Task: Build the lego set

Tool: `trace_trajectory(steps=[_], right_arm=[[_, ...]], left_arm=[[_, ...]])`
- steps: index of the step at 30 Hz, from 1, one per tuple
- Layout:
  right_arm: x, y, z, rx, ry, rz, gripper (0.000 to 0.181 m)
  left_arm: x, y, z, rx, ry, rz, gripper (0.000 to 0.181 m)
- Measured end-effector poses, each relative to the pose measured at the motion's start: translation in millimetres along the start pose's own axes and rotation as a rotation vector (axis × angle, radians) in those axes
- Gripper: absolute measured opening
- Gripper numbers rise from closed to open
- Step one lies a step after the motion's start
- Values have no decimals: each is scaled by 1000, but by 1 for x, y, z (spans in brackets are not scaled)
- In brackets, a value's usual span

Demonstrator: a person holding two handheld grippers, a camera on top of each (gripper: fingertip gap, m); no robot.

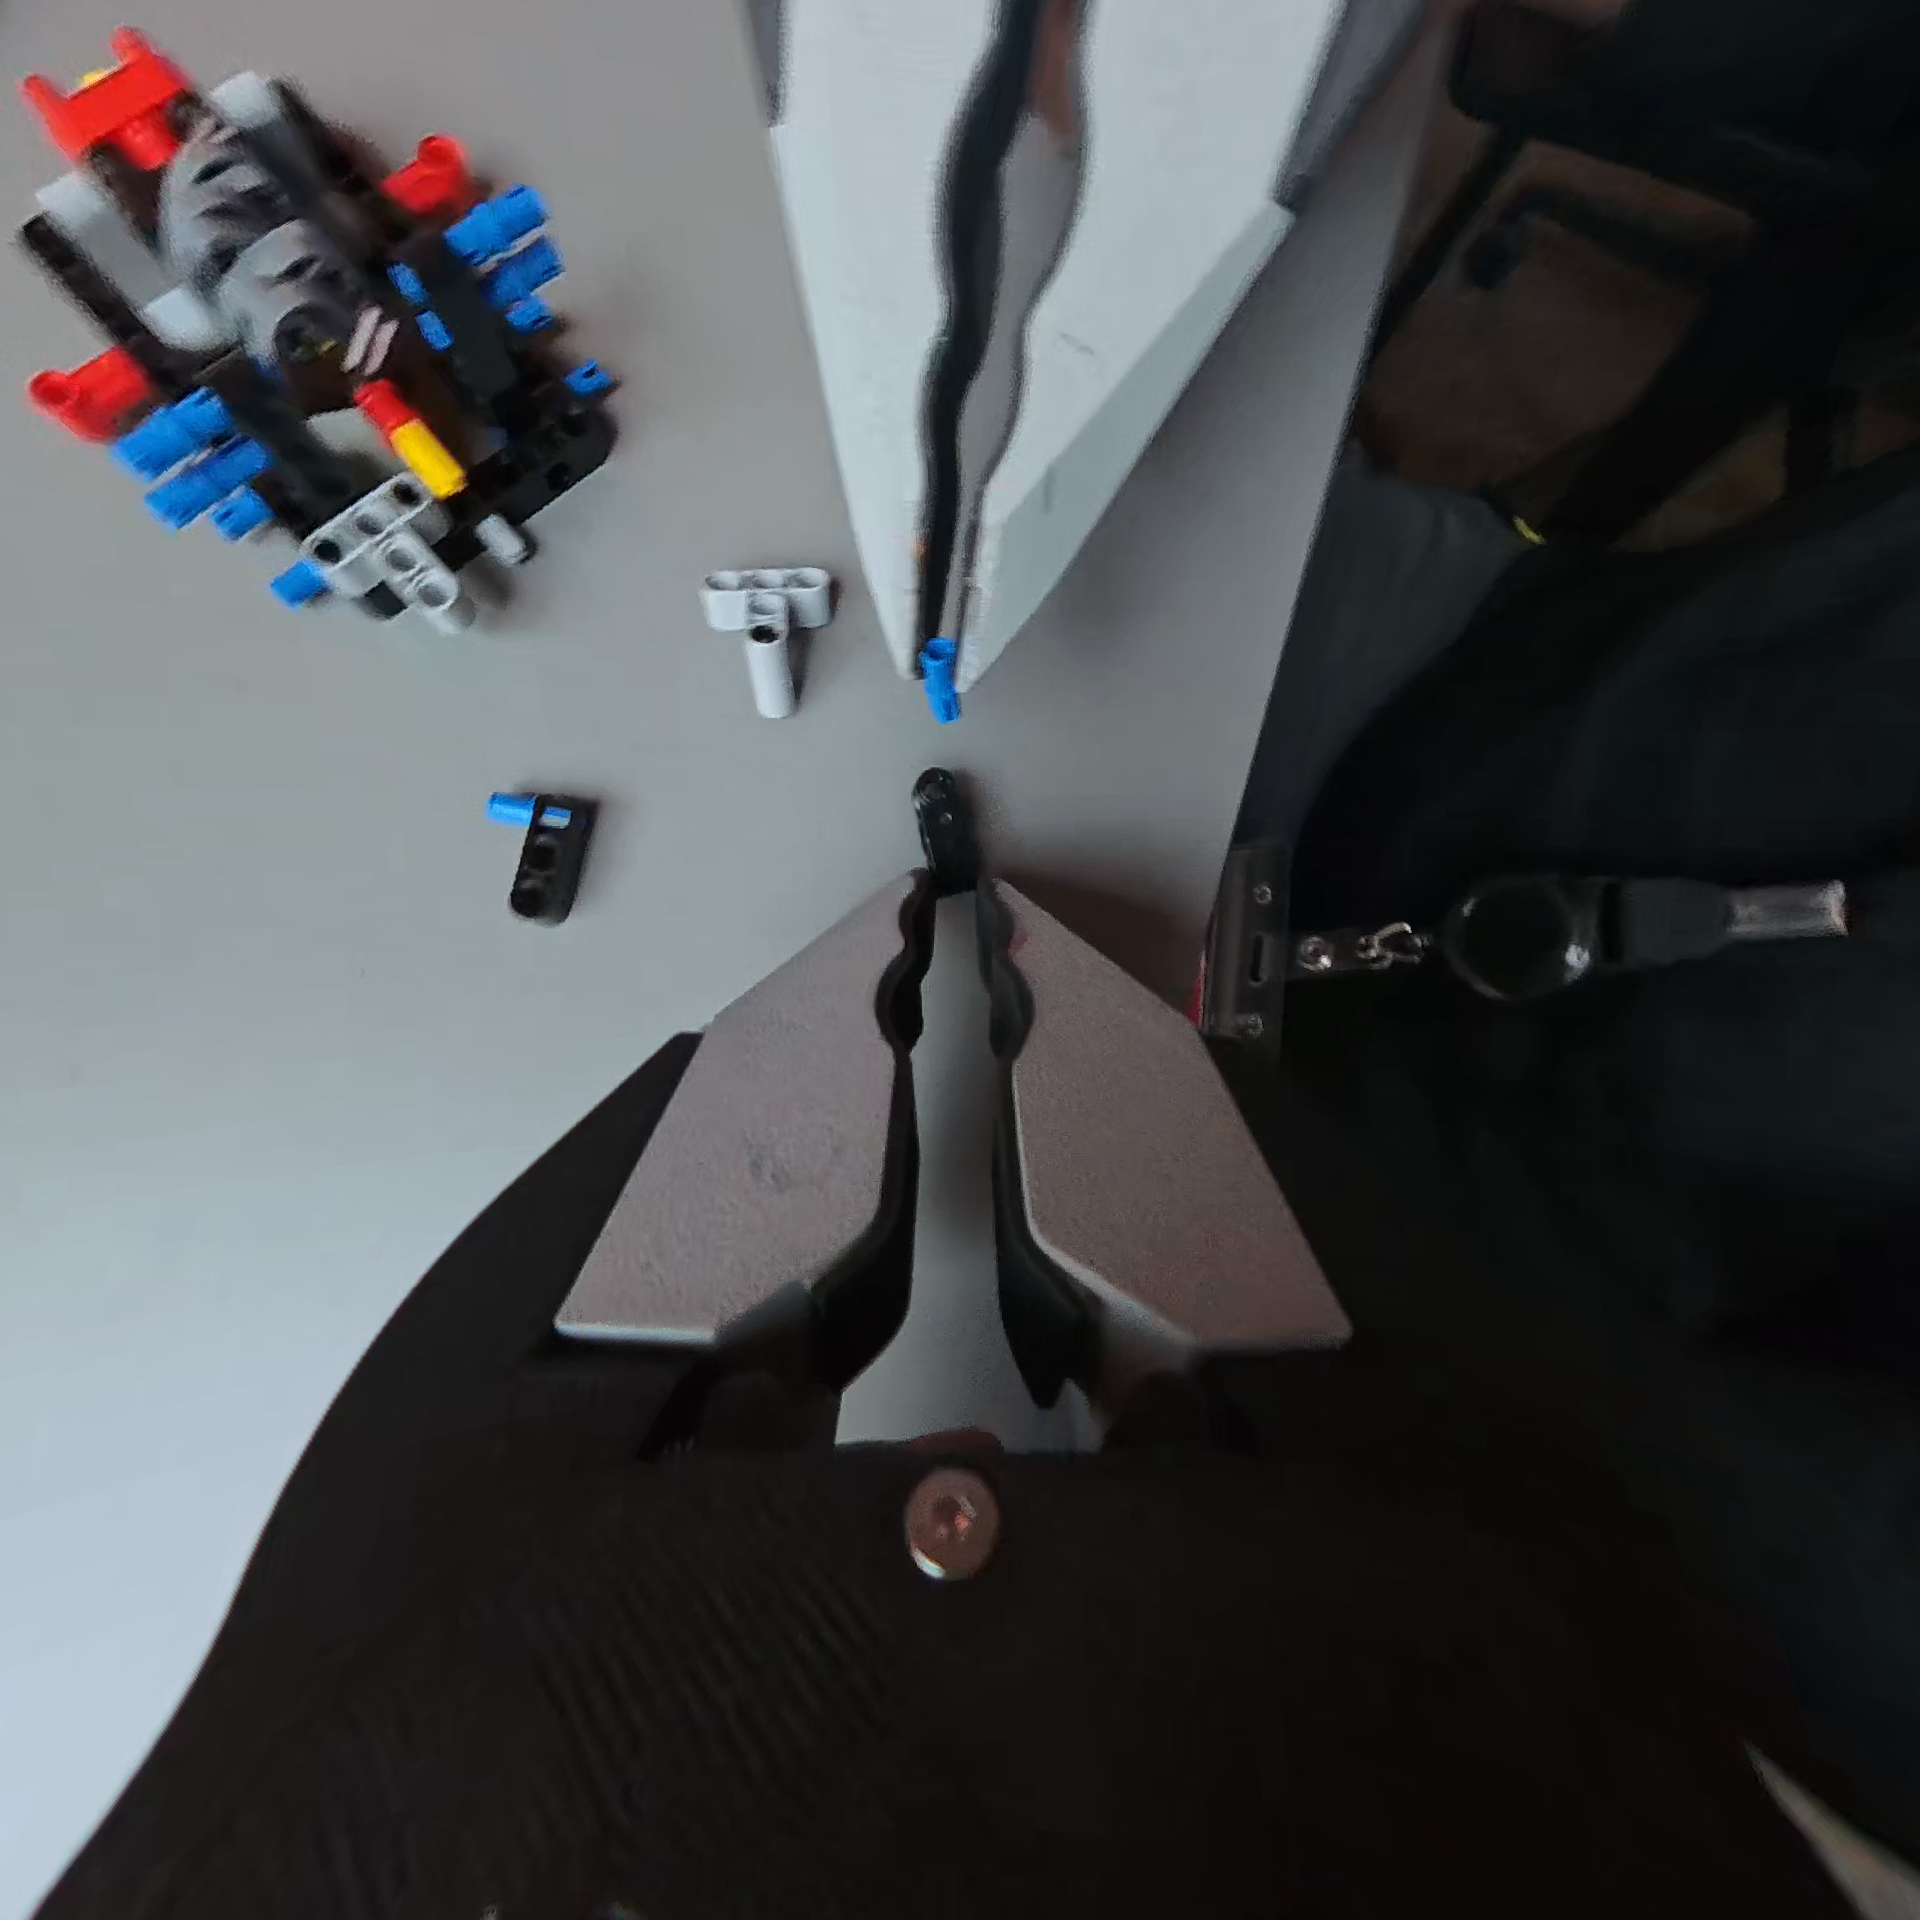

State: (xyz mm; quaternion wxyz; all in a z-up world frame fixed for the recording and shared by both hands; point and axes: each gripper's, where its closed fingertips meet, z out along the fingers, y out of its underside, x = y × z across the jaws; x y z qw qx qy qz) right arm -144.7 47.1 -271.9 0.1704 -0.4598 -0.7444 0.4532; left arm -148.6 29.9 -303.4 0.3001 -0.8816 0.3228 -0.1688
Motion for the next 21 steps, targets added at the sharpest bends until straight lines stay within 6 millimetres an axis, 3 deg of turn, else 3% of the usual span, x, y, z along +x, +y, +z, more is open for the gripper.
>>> trace_trajectory(steps=[7, 10, 15, 18, 21], right_arm=[[-5, 7, 8, -38, -21, -28, 0], [-4, 7, 8, -40, -22, -46, 0], [-4, 7, 6, -33, -34, -41, 0], [-5, 8, 7, -35, -44, -41, 0], [-7, 7, 6, -36, -51, -87, 0]], left_arm=[[2, 1, -2, -18, 198, 129, 6], [7, -1, -1, -18, 243, 142, 16], [4, -6, 2, -14, 250, 74, 18], [2, -7, 4, -18, 231, 71, 7], [2, -7, 4, -14, 240, 90, 7]])
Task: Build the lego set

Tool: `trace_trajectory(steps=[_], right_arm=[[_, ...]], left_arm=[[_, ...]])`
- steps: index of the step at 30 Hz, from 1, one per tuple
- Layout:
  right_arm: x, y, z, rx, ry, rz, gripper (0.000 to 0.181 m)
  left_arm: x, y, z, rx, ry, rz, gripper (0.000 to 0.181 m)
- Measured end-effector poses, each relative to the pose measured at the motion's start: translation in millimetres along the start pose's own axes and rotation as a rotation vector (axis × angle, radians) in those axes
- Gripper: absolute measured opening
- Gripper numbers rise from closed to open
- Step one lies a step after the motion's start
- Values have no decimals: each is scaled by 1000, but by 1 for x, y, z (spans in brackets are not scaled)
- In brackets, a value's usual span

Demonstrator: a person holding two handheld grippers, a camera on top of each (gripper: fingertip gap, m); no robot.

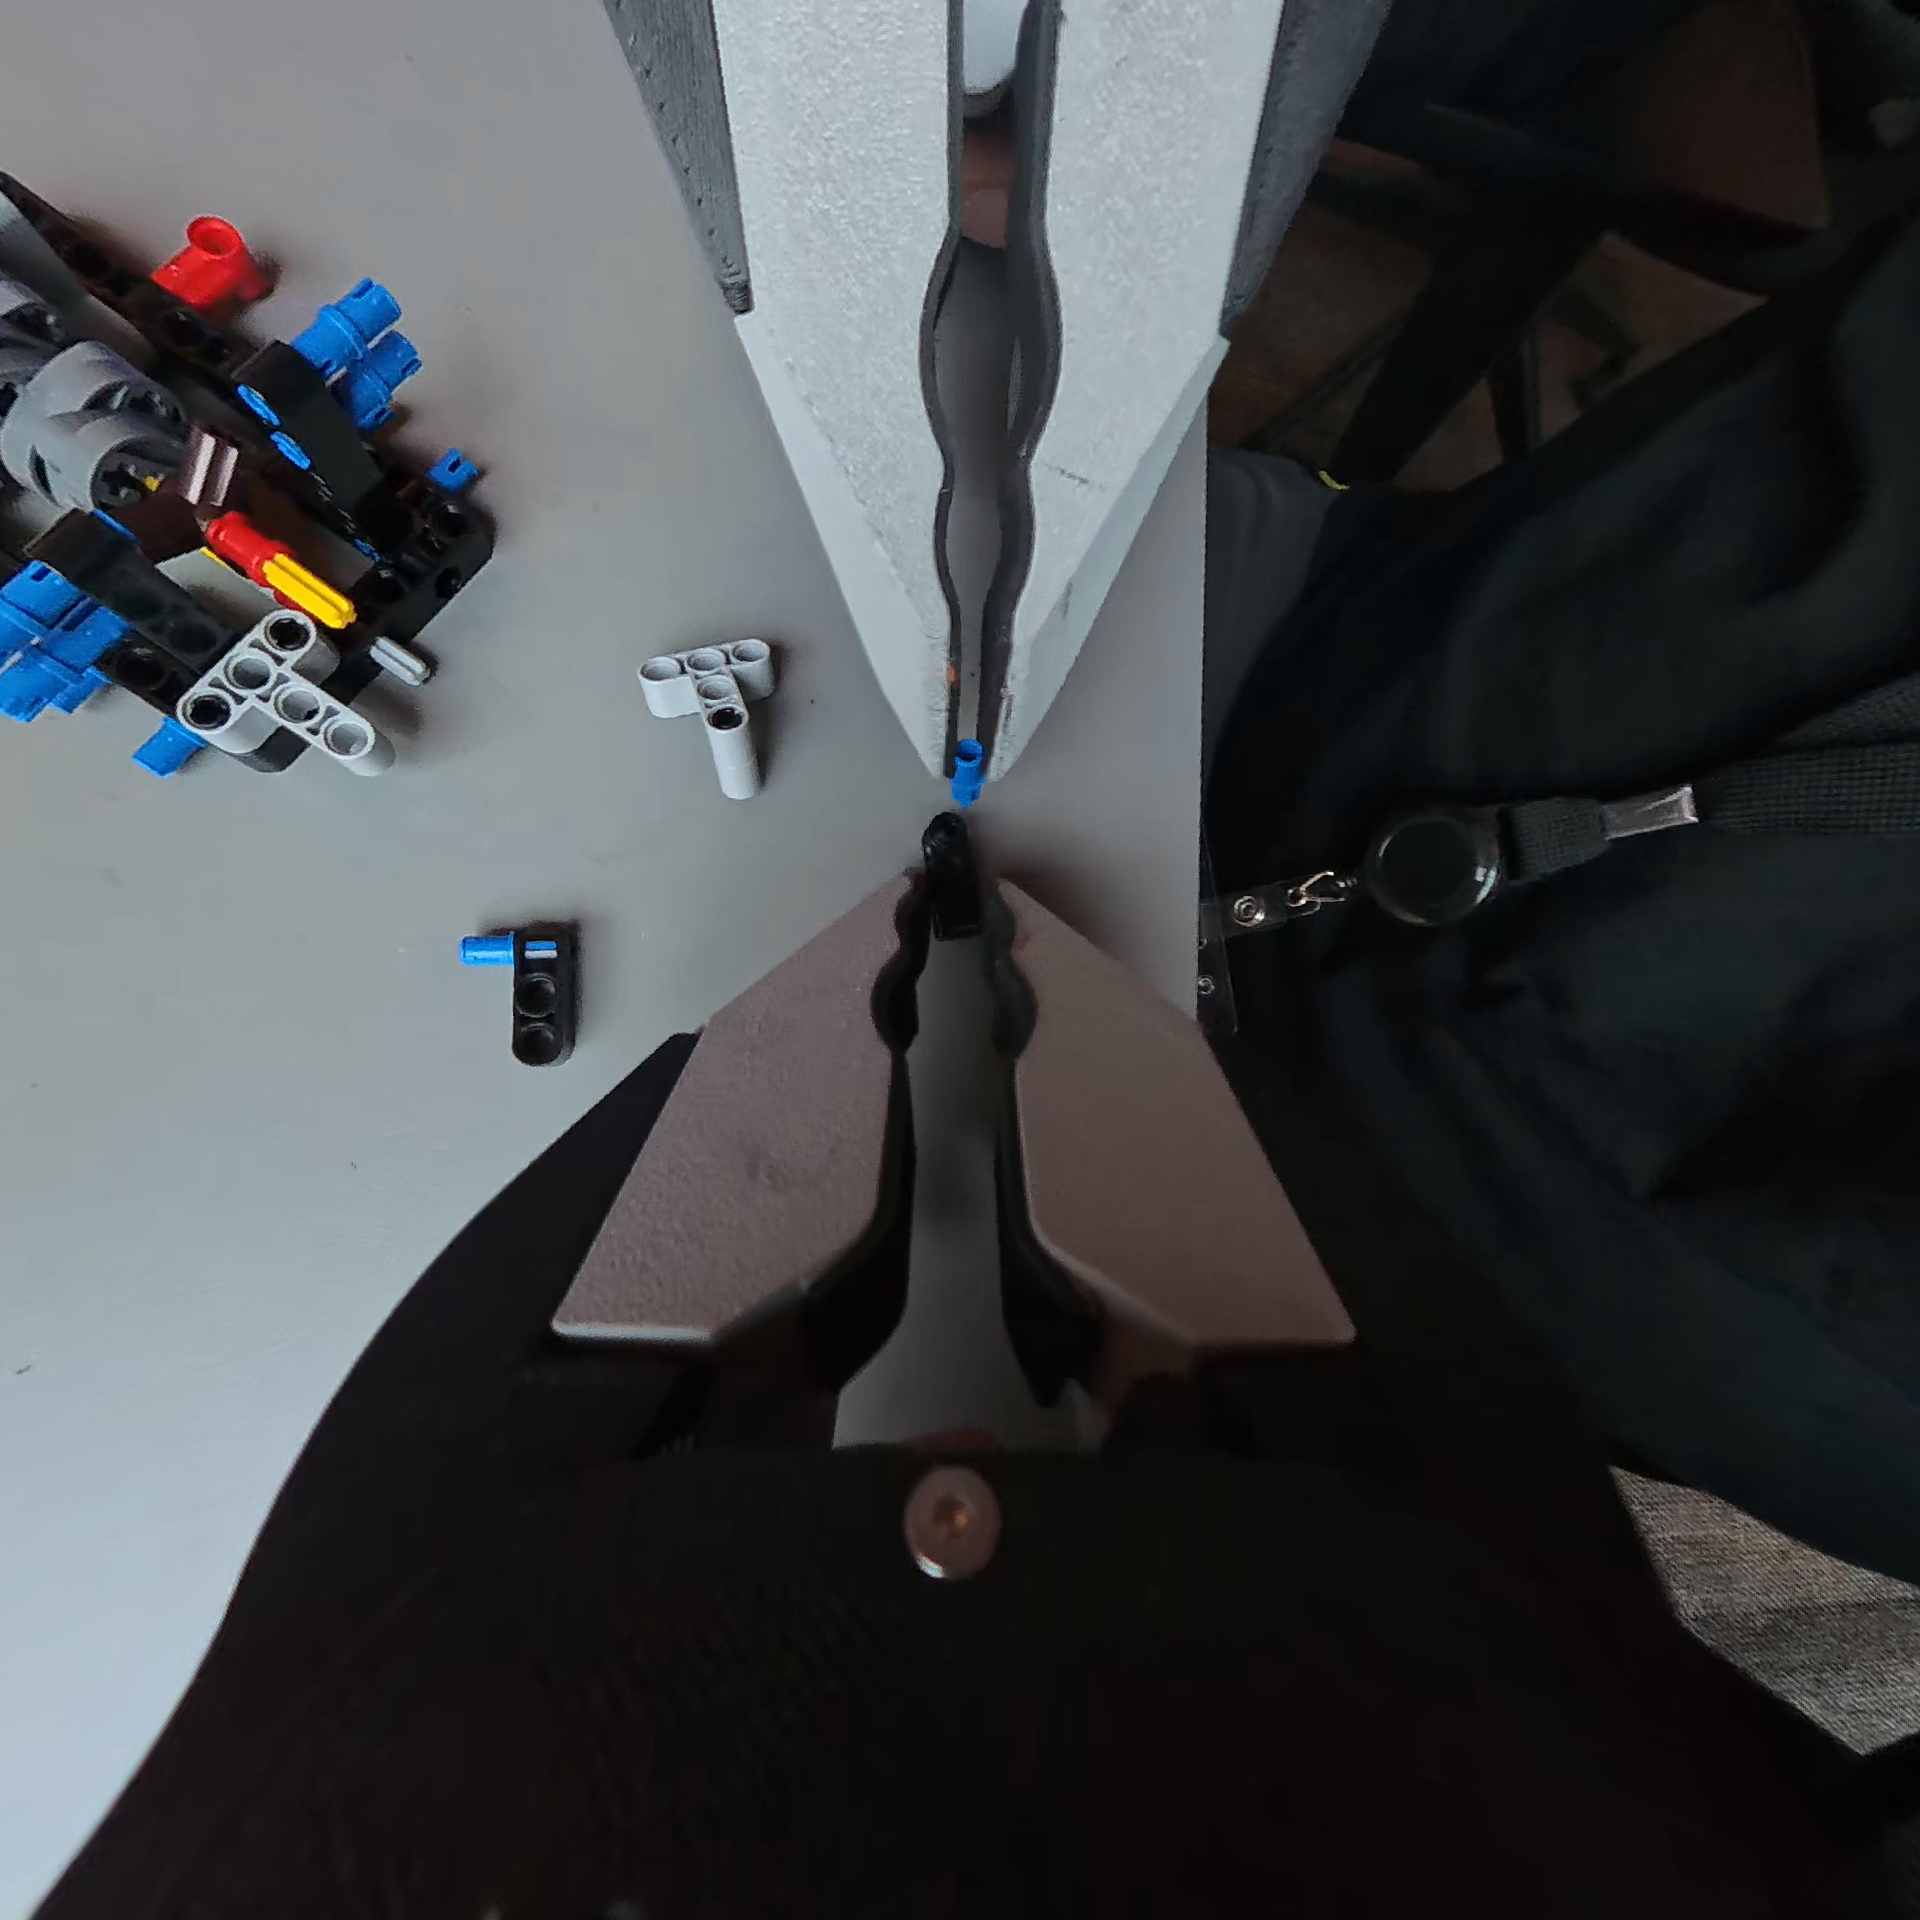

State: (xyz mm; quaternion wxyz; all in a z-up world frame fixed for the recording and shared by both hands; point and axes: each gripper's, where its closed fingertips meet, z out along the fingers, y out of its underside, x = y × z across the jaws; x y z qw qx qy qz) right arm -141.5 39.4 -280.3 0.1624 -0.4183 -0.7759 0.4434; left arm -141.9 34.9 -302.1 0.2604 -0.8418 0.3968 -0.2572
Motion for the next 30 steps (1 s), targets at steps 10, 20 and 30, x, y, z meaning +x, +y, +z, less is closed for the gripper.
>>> trace_trajectory(steps=[10, 20, 30], right_arm=[[0, 1, 6, -36, -24, -123, 0], [1, 4, 7, -69, 3, -170, 0], [3, 9, 9, -139, -1, -270, 1]], left_arm=[[0, -1, 0, 49, 114, 9, 7], [-2, -1, 0, 56, 113, 3, 7], [-3, -2, 1, 56, 108, 7, 6]])
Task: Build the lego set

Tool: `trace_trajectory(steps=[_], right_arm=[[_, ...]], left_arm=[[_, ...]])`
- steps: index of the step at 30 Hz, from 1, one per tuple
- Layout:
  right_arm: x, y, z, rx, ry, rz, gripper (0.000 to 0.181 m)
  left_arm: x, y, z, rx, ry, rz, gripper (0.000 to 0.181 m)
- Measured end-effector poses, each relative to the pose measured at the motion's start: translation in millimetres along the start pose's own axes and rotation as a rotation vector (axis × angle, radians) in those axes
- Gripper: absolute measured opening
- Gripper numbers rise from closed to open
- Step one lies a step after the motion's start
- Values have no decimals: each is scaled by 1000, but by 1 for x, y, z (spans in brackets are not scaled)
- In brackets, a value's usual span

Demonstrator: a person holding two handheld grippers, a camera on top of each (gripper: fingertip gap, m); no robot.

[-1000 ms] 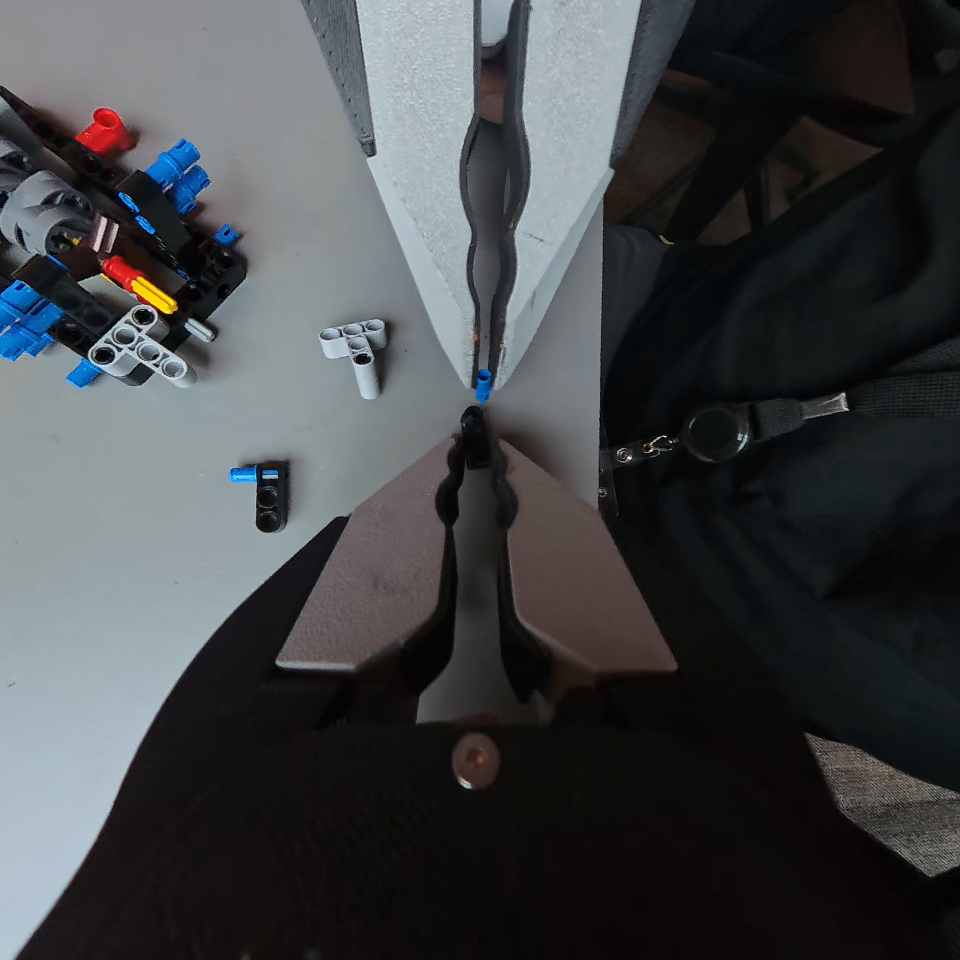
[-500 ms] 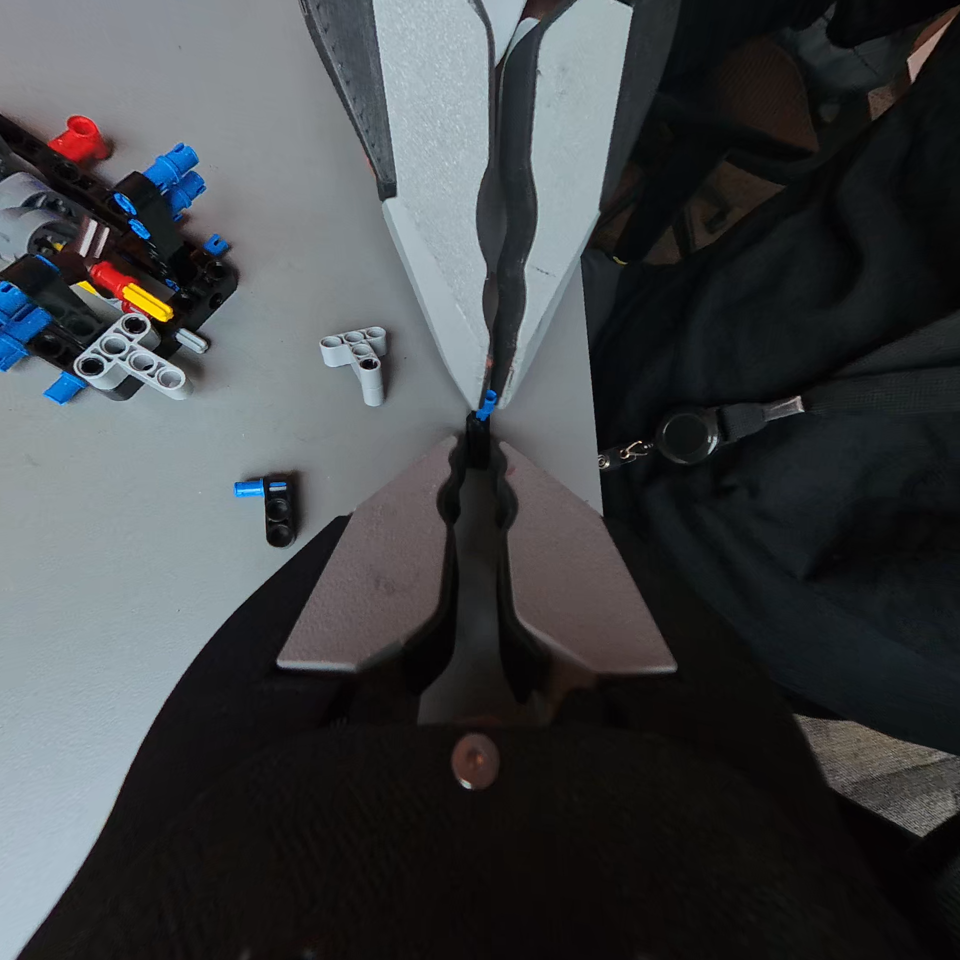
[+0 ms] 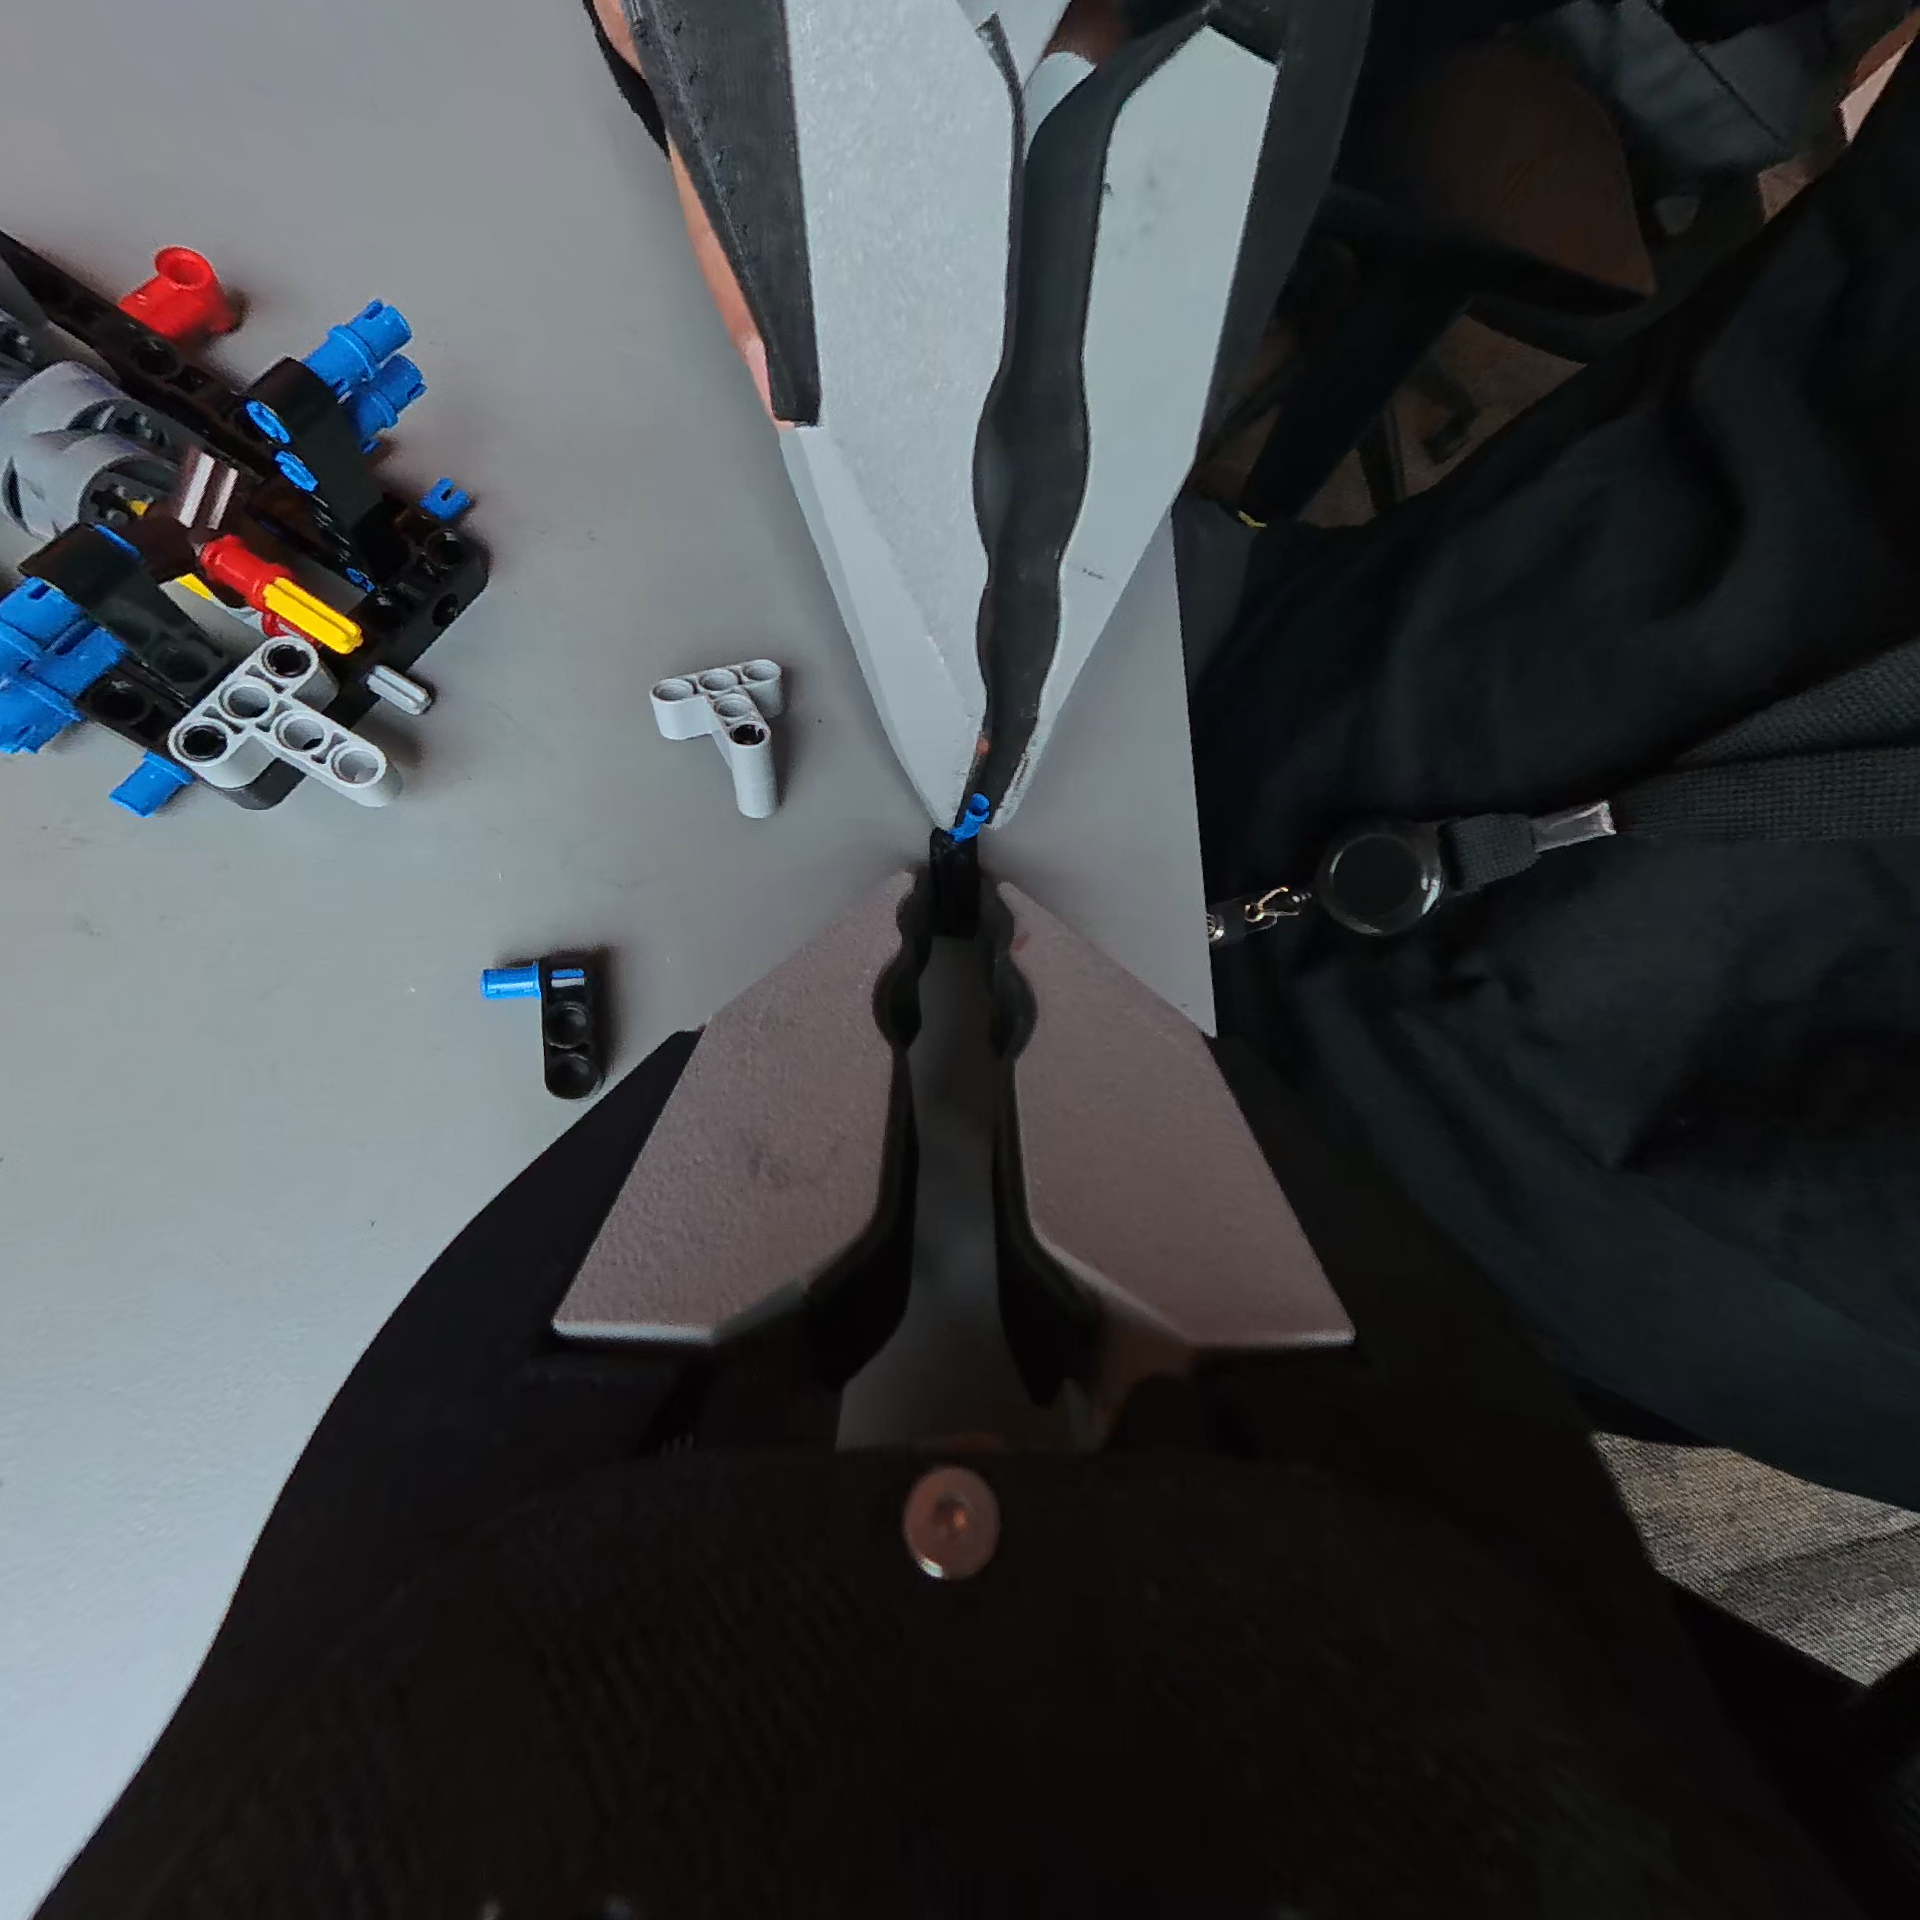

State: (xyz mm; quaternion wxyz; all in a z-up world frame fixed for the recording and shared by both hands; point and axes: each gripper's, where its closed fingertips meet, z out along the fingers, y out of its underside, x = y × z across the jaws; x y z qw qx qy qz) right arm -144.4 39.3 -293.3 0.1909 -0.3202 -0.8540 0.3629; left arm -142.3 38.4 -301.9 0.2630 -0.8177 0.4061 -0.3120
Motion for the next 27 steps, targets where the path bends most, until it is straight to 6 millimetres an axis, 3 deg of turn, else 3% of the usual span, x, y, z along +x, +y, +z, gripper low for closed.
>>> trace_trajectory(steps=[11, 16, 21, 24, 27], right_arm=[[-2, 2, 1, 31, -42, 95, 0], [12, -20, -19, 156, 104, 106, 7], [18, -5, -27, 127, 218, 126, 5], [21, 1, -33, 156, 257, 146, 3], [30, 6, -42, 176, 306, 177, 1]], left_arm=[[1, -1, 2, 7, 7, -12, 6], [-1, 3, -4, 24, -48, -59, 6], [-23, 16, -28, 22, -251, -165, 6], [-26, 10, -42, 110, -273, -217, 6], [-51, 10, -64, 153, -375, -293, 6]])
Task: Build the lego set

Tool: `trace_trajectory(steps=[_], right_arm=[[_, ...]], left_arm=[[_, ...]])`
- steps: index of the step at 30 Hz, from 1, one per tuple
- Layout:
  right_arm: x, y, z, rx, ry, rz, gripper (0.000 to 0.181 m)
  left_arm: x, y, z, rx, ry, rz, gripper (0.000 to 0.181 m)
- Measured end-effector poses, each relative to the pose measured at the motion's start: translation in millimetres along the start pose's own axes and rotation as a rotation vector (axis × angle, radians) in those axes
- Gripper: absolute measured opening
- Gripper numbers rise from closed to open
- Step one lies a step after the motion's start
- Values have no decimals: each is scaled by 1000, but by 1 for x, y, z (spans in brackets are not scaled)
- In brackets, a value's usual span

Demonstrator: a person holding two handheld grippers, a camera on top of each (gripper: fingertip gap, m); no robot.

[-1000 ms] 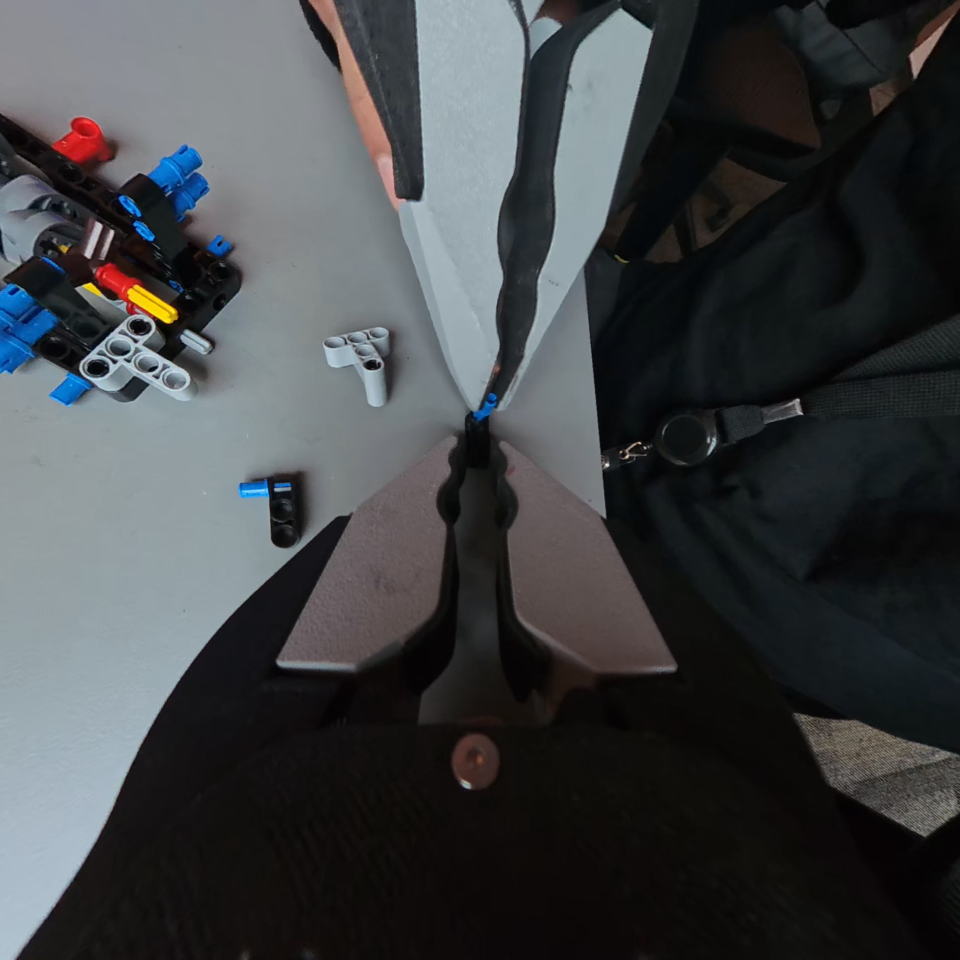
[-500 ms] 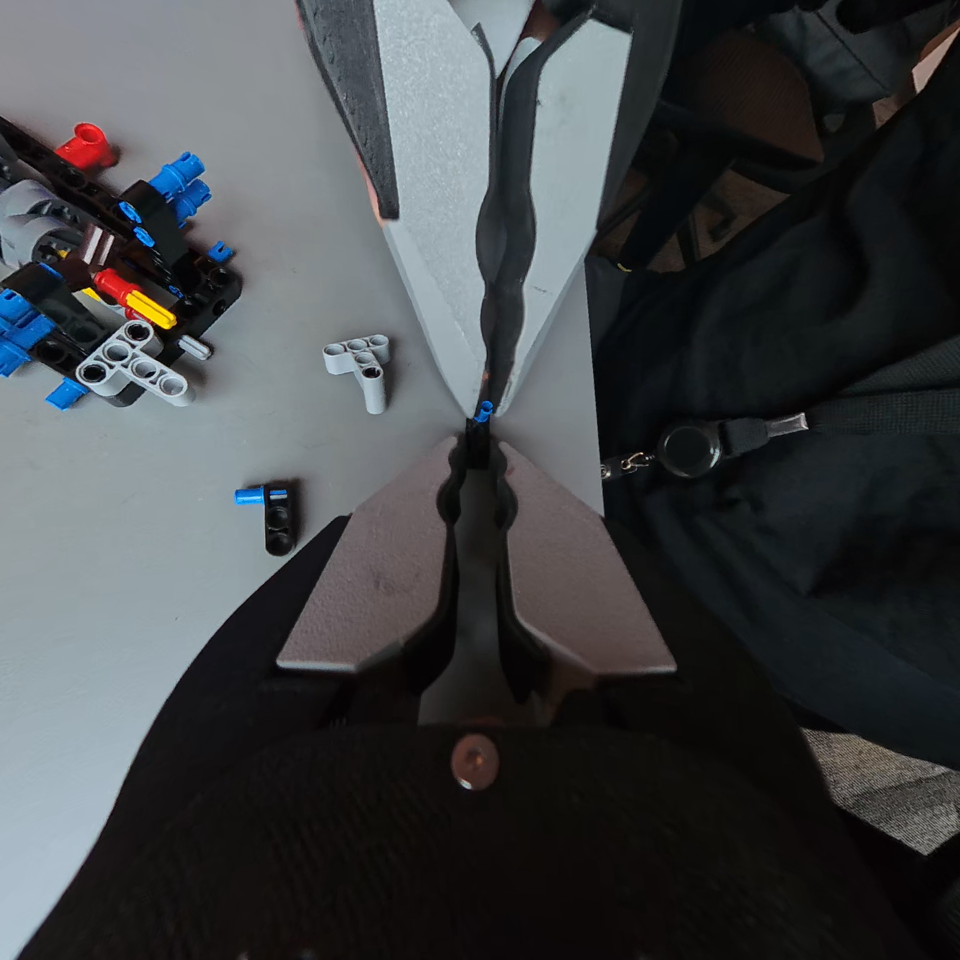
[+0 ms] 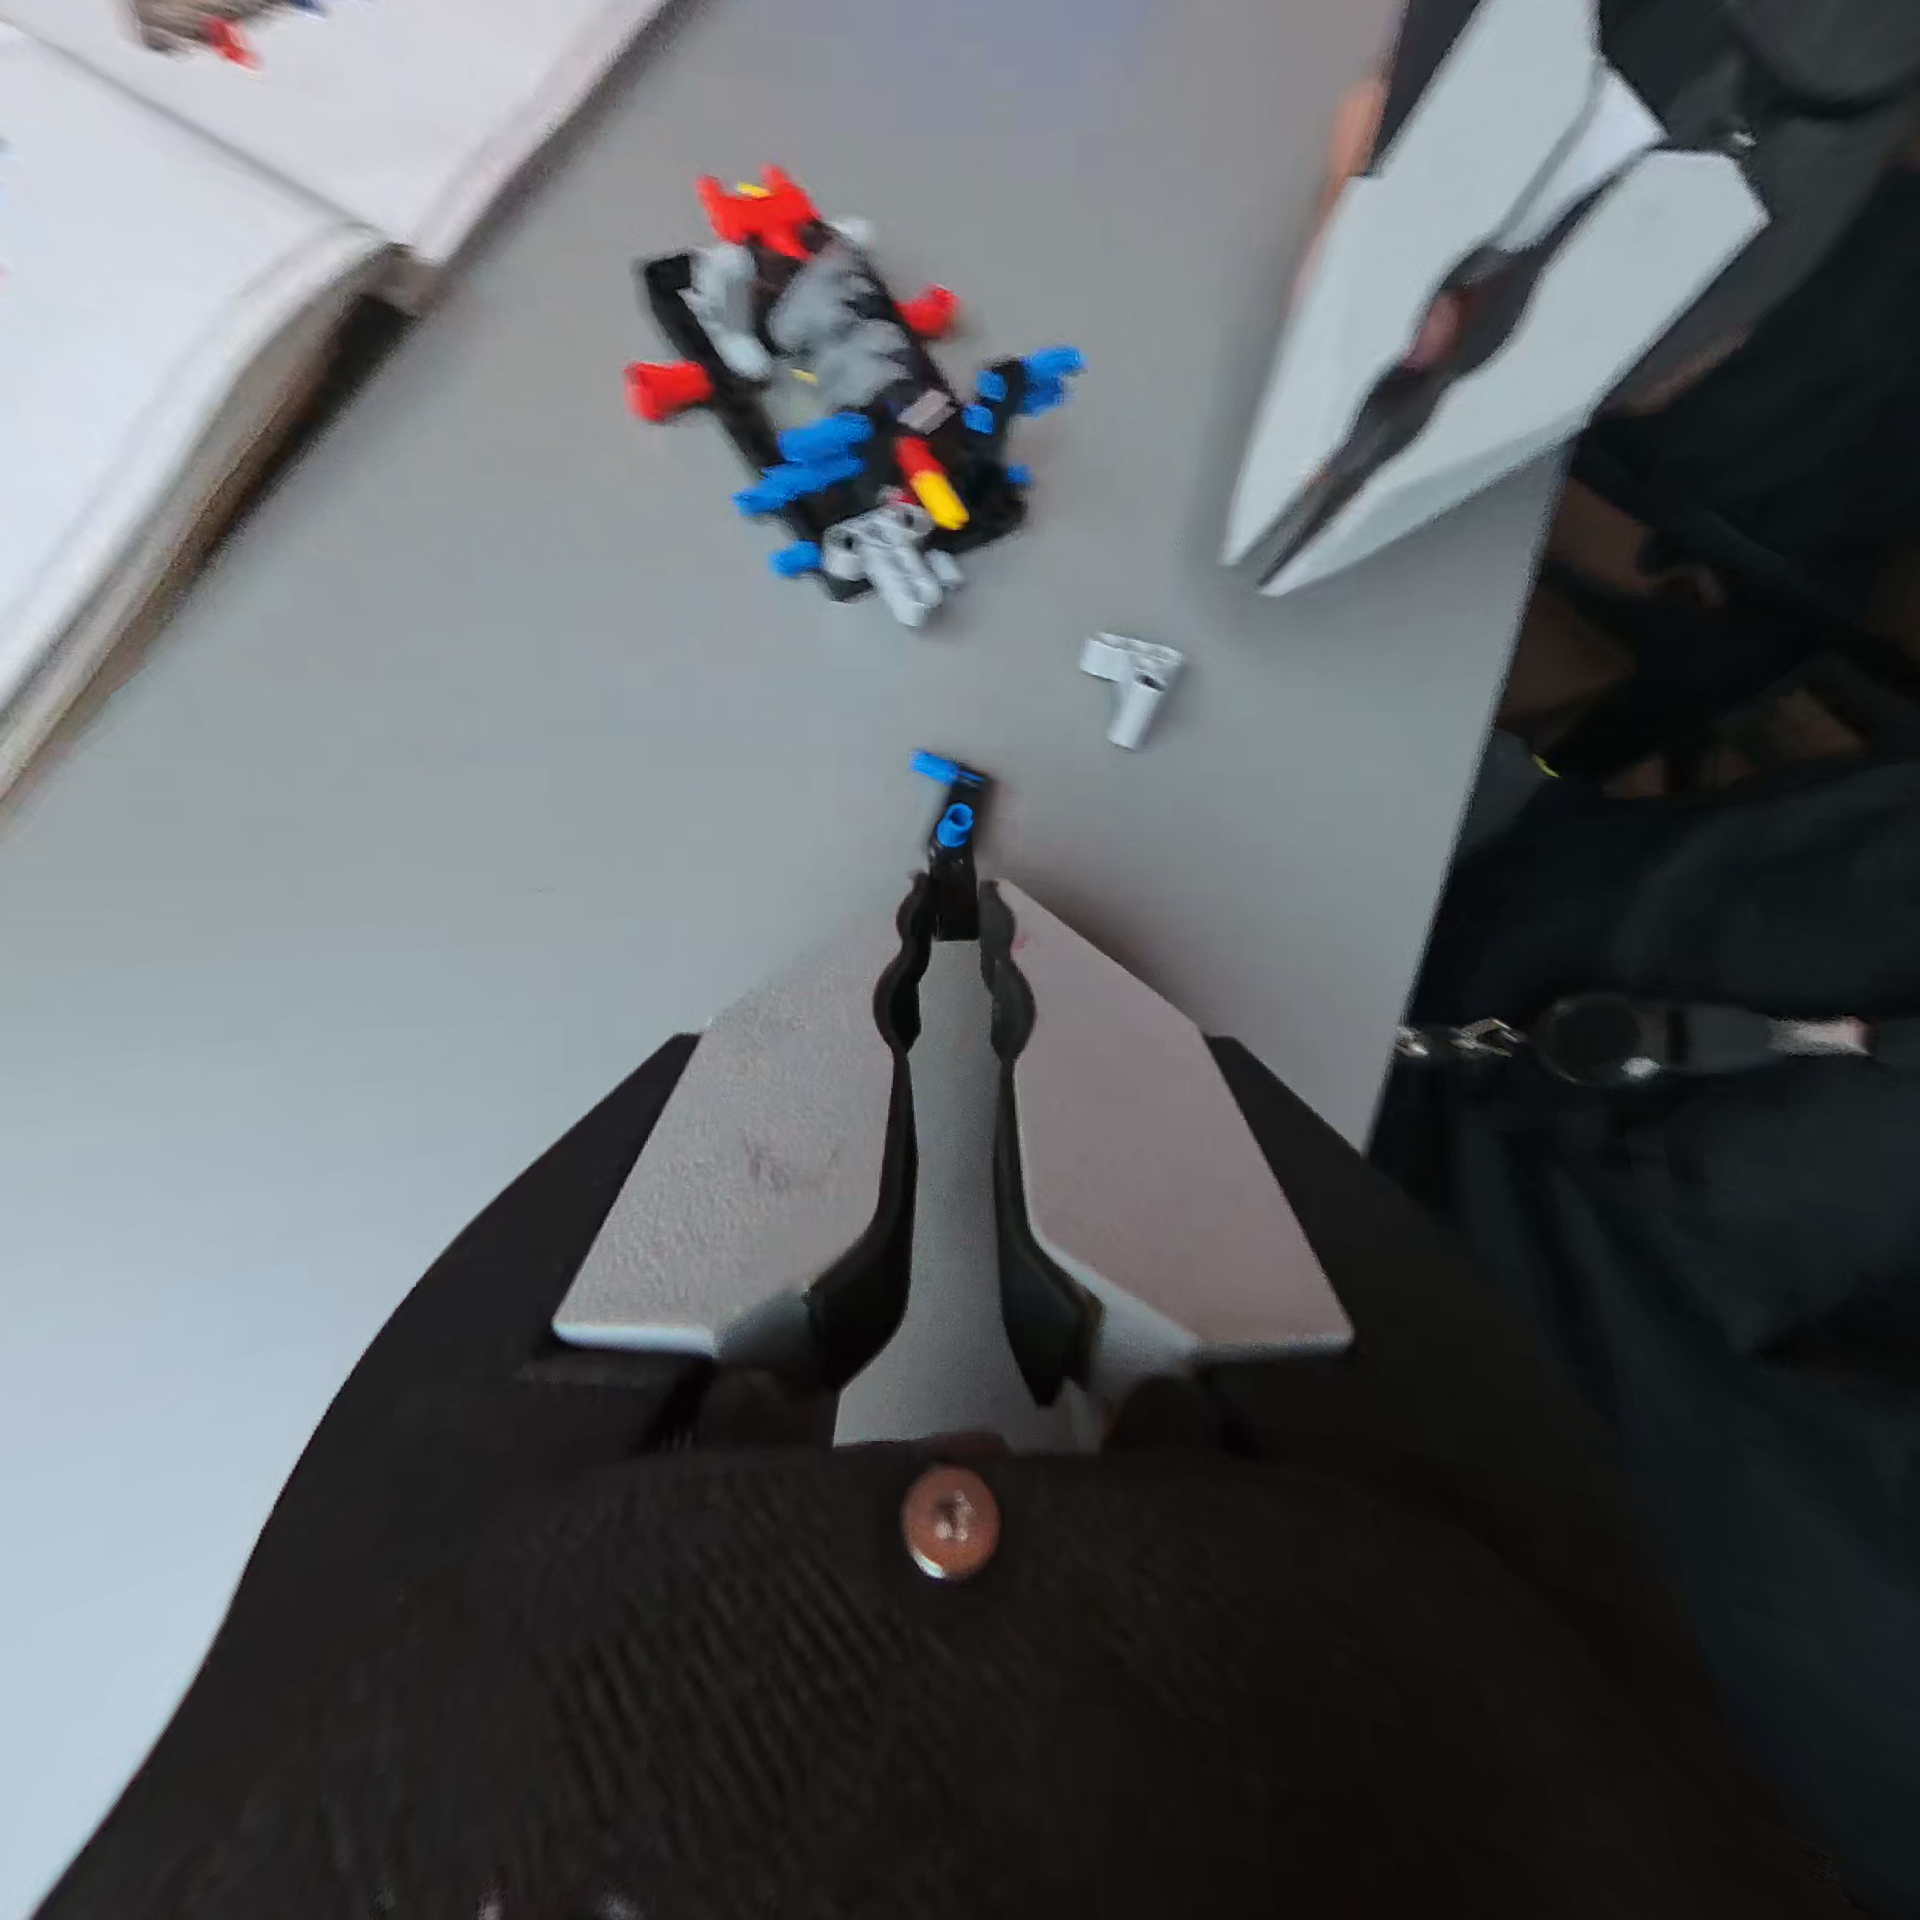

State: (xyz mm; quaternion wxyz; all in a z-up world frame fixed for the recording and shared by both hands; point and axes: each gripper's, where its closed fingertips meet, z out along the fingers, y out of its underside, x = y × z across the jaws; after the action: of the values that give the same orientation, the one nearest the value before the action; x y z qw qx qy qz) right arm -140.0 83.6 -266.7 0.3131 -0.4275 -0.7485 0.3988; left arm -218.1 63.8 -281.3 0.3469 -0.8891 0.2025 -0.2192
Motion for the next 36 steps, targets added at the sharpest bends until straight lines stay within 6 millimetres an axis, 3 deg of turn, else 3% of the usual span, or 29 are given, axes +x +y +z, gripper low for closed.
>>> trace_trajectory(steps=[2, 5, 8, 14, 19, 23, 27, 31, 36], right_arm=[[11, 1, -4, 15, 51, 15, 0], [23, 3, -11, 30, 106, 33, 0], [34, 11, -18, 12, 169, 40, 2], [49, 22, -23, -36, 259, 18, 9], [57, 21, -27, -27, 323, 13, 13], [68, 12, -38, 58, 382, 44, 30], [84, 3, -50, 167, 424, 165, 79], [96, 8, -57, 184, 447, 262, 93], [109, 21, -69, 173, 437, 310, 92]], left_arm=[[-26, -8, -4, 19, -107, 7, 6], [-42, -4, 6, -55, -121, -12, 6], [-42, -1, 16, -76, -67, -61, 6], [-40, -1, 16, -35, -44, -50, 6], [-32, -1, 15, 22, 11, -67, 22], [-35, -4, 5, 75, -21, -38, 40], [-44, -21, -14, 223, -121, 65, 58], [-50, -28, -28, 307, -231, 212, 59], [-56, -32, -30, 317, -328, 272, 60]])
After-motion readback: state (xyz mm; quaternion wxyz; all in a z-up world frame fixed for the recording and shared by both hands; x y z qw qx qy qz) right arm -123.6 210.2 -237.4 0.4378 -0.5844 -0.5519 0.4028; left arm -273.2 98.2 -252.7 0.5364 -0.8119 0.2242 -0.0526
